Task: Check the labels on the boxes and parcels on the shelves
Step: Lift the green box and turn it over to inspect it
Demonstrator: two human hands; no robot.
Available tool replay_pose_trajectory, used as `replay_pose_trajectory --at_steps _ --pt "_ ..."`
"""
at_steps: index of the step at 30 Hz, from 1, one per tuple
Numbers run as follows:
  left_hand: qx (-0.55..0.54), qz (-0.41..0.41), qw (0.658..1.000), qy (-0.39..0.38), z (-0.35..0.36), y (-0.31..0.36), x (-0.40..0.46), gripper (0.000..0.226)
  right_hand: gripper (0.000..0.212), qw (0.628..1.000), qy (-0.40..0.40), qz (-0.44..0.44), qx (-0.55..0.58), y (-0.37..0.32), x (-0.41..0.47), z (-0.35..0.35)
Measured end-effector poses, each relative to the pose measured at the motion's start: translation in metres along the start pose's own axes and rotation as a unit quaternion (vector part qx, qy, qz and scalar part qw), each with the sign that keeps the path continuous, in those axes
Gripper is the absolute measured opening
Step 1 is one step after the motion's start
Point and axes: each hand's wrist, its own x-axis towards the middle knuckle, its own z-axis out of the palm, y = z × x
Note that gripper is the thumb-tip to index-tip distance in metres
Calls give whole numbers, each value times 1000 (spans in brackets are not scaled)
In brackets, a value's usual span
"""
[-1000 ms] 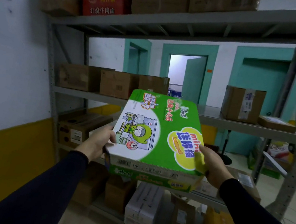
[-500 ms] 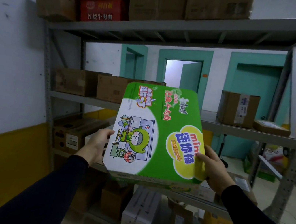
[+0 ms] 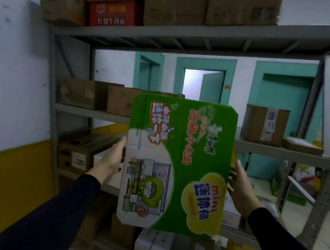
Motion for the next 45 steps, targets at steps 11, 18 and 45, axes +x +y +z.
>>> replay_pose_trajectory --at_steps 11,18,45 --pt "-26 -52 998 19 -5 -4 2 72 62 995 3 55 77 2 2 -2" --pt "25 -82 996 3 -22 -8 17 100 68 992 -23 102 -63 8 4 -14" --pt "-55 -69 996 -6 -3 -10 5 49 64 995 -39 82 35 11 2 5"
